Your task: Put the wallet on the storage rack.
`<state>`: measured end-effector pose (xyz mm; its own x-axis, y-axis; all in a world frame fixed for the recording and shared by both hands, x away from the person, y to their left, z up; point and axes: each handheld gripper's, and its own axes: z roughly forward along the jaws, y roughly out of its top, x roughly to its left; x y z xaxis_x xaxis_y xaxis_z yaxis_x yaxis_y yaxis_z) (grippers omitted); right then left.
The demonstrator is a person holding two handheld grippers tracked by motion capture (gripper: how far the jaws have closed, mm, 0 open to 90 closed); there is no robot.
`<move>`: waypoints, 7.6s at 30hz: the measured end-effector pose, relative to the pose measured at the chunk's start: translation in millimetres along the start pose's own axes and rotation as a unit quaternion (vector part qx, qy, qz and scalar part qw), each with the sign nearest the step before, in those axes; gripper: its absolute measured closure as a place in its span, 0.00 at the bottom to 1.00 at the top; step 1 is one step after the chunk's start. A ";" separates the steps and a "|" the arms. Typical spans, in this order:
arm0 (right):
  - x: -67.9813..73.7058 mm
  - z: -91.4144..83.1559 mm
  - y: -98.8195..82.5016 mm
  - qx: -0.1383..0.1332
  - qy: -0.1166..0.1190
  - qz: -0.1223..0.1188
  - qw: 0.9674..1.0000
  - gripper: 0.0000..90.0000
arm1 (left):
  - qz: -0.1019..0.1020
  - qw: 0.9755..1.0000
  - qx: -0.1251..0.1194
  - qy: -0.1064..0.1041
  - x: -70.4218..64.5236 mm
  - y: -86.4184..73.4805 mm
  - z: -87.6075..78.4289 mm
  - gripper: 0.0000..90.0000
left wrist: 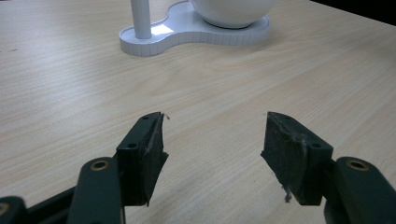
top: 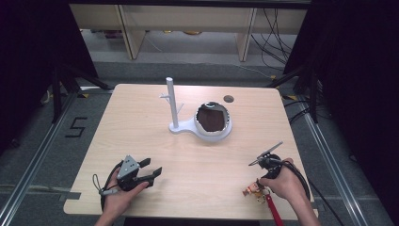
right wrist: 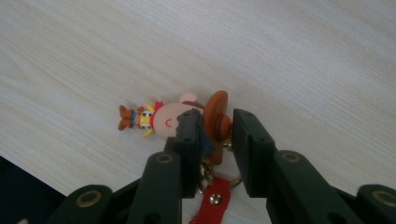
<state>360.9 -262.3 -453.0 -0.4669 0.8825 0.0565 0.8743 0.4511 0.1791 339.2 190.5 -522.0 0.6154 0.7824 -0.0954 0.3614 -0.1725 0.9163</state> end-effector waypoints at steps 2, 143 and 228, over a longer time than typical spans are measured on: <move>0.4 -0.1 -0.1 0.001 0.003 0.001 1.000 0.83 | 0.000 1.000 0.000 0.000 -0.1 0.0 0.0 0.41; 94.0 -95.4 99.9 -0.217 -0.018 -0.132 0.967 0.69 | 0.096 0.986 0.046 -0.129 -108.0 92.6 89.8 0.68; 9.8 45.8 12.0 -0.342 -0.008 0.018 0.940 0.60 | 0.038 0.988 -0.136 0.053 30.5 169.5 23.7 0.68</move>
<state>372.9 -242.2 -495.3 -0.4319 0.8999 0.0605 0.5978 0.2354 0.7663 435.8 170.9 -378.8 0.5510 0.8345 0.0061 0.1057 -0.0770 0.9914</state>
